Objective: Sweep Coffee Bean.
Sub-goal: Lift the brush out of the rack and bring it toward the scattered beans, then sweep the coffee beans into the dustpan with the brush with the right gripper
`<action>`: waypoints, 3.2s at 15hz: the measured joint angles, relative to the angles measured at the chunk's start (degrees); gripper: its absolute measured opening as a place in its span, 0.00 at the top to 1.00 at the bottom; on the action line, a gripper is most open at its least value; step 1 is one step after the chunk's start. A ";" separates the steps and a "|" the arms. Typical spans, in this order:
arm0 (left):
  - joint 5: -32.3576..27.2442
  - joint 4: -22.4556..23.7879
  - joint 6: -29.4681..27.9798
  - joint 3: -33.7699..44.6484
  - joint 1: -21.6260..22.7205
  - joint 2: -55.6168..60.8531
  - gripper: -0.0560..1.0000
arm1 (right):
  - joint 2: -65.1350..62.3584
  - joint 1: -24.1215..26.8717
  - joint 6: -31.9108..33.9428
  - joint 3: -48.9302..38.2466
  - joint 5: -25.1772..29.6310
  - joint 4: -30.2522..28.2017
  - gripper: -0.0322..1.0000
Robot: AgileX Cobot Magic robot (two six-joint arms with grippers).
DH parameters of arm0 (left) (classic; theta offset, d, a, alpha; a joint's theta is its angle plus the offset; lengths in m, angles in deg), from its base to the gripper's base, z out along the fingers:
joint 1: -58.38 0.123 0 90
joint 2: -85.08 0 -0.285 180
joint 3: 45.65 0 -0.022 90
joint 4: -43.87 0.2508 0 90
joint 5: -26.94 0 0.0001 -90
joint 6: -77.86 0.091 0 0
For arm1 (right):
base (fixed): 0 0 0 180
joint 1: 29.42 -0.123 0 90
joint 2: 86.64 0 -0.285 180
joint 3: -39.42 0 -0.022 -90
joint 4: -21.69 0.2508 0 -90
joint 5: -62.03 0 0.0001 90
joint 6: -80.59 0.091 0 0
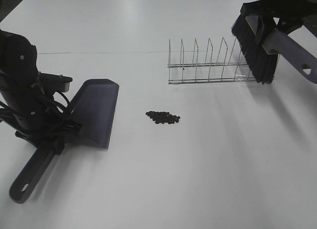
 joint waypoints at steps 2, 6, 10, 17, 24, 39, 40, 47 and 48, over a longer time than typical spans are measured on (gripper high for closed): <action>-0.40 0.00 0.00 0.00 0.00 0.00 0.62 | -4.93 0.00 -0.29 -5.33 -0.06 0.00 0.66; -2.35 0.63 0.00 0.00 0.00 0.00 0.62 | -15.76 -0.17 -0.40 -23.15 -0.17 0.29 0.66; -6.19 1.60 0.00 -2.23 -0.23 -1.89 0.62 | -19.14 -4.87 1.55 -34.32 -4.93 -4.07 0.66; -13.75 2.01 -0.46 -13.58 -5.44 -9.00 0.62 | -13.75 -18.45 10.83 -35.98 -11.63 -16.21 0.66; -14.04 1.55 -0.63 -14.15 -5.61 -10.66 0.62 | -6.25 -25.84 11.69 -32.14 -15.47 -14.95 0.66; -17.99 -6.53 2.01 -21.03 -5.56 -14.84 0.62 | 4.41 -31.34 5.04 -18.96 -27.90 16.84 0.66; -17.93 -7.22 2.69 -21.03 -5.56 -14.84 0.62 | 4.41 -31.34 2.12 -18.96 -28.71 20.34 0.66; -17.59 -9.57 4.58 -21.03 -5.56 -14.84 0.62 | 2.41 -27.10 -9.91 -18.96 -26.64 32.72 0.66; -17.59 -9.57 4.64 -21.03 -5.56 -14.84 0.62 | 1.78 -26.81 -9.97 -18.96 -26.36 32.09 0.66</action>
